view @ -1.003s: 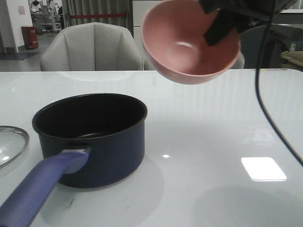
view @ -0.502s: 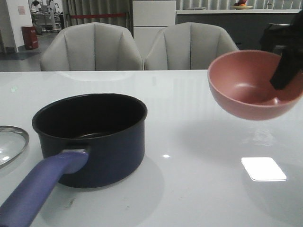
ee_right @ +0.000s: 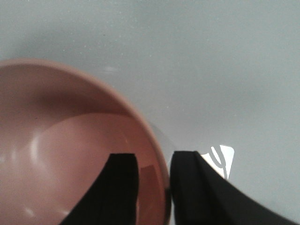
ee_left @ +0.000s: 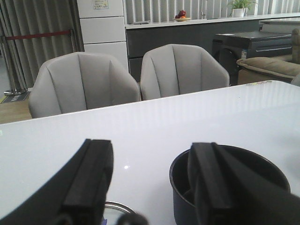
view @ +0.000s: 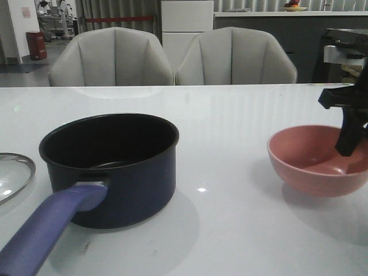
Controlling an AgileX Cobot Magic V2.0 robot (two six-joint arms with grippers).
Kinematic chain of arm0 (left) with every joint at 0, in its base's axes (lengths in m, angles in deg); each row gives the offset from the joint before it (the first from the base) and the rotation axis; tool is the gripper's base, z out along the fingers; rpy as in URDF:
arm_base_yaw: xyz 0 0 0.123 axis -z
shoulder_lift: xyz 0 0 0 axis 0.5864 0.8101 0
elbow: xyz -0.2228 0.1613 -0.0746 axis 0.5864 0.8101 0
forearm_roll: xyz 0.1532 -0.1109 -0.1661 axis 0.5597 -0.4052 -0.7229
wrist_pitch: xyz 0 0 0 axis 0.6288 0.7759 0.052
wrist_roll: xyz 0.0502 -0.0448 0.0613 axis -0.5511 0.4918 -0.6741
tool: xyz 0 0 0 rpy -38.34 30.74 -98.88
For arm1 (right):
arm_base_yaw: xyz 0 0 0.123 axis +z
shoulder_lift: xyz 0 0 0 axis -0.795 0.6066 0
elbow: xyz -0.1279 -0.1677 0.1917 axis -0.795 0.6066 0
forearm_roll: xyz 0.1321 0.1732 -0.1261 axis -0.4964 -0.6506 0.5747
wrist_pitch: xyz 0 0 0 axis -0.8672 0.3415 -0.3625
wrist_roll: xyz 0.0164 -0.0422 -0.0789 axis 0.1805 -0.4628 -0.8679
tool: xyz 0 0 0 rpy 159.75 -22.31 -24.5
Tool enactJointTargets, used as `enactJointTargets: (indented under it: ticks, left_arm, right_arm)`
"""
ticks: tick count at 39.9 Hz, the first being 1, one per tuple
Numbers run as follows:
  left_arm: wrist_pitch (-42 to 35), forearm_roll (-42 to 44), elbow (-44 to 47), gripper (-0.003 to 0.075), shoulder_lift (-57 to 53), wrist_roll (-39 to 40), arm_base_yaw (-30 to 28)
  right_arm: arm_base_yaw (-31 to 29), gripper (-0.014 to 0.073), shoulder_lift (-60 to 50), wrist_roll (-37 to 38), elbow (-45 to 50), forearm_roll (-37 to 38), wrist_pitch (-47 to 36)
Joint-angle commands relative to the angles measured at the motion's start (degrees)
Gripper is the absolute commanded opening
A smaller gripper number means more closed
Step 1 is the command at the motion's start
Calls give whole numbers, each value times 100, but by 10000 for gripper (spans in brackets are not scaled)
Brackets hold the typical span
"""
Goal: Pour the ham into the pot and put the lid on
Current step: 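Carry the empty pink bowl back and lower it onto the table, then release the pink bowl and raise the right gripper away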
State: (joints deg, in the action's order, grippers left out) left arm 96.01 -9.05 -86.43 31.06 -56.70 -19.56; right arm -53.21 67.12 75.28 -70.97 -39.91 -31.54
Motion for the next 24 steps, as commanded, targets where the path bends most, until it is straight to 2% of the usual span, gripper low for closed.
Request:
enactJointTargets:
  ticks: [1,14,24]
  left_arm:
    - [-470,-43,-170,407,47,16,38]
    - [-470,-43,-170,407,47,16,38]
    - [-470,-43,-170,407,47,16,38]
  right_arm:
    - [-19,404,-230,18,-337,11,15]
    - [51,424,-985,-387,-678,16,341]
    - [532,424,-2219,-536,-166,-265,-265]
